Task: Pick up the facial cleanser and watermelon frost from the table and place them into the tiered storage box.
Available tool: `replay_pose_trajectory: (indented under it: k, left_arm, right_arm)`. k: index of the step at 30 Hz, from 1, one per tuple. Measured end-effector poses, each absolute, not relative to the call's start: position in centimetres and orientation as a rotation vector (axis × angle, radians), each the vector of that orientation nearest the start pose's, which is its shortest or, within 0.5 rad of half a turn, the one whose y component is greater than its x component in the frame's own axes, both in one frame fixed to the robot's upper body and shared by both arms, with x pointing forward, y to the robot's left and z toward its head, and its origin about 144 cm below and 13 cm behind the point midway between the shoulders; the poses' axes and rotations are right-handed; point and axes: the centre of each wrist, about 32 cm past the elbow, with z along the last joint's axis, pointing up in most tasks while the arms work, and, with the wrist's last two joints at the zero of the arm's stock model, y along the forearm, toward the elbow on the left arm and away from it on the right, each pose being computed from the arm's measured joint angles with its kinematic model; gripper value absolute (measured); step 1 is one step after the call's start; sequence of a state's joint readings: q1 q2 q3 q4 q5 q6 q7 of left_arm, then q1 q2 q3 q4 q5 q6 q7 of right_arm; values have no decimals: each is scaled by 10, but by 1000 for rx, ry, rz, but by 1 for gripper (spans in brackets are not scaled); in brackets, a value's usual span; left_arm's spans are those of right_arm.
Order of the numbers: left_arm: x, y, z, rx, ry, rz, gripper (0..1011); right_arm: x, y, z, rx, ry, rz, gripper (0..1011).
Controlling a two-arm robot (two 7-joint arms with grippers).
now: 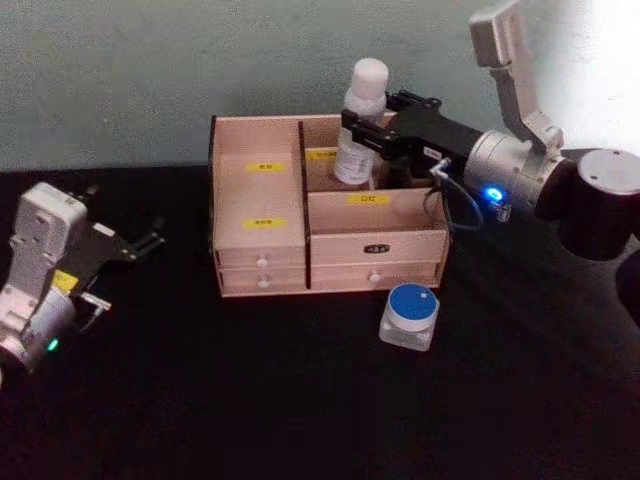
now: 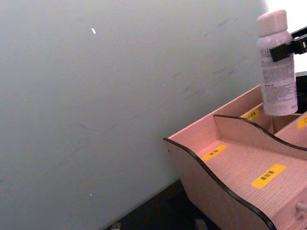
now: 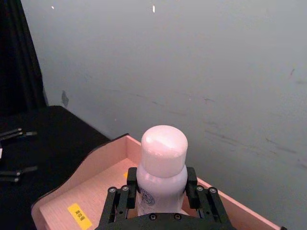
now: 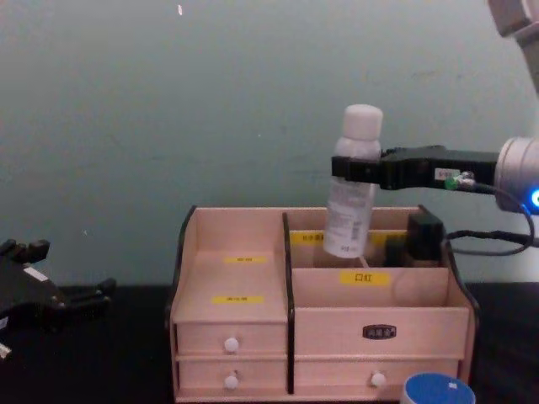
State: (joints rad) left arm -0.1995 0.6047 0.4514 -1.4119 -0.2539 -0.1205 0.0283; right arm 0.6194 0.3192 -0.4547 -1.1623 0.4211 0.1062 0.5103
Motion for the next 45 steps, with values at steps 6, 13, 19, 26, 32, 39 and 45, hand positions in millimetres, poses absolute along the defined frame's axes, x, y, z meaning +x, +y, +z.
replay_pose_trajectory:
  k: [6, 13, 19, 26, 32, 39, 45]
  left_arm:
    - [489, 310, 1140, 304, -285, 1248, 1001]
    - [489, 310, 1140, 304, -285, 1248, 1001]
    - [489, 310, 1140, 304, -285, 1248, 1001]
    - [489, 310, 1140, 304, -285, 1248, 1001]
    - [489, 310, 1140, 305, -285, 1248, 1001]
    - [489, 310, 1140, 305, -285, 1248, 1001]
    - [489, 310, 1140, 305, -285, 1248, 1001]
  right_arm:
    - [613, -231, 1232, -97, -21, -801, 589]
    - [618, -228, 1229, -110, -19, -801, 589]
    - [621, -227, 1225, -120, -10, -800, 589]
    - [623, -225, 1218, -137, 2, -799, 589]
    - [623, -223, 1209, -157, 16, -801, 590]
    - [624, -222, 1202, -174, 28, -804, 589]
    - [624, -221, 1198, -186, 33, -806, 589]
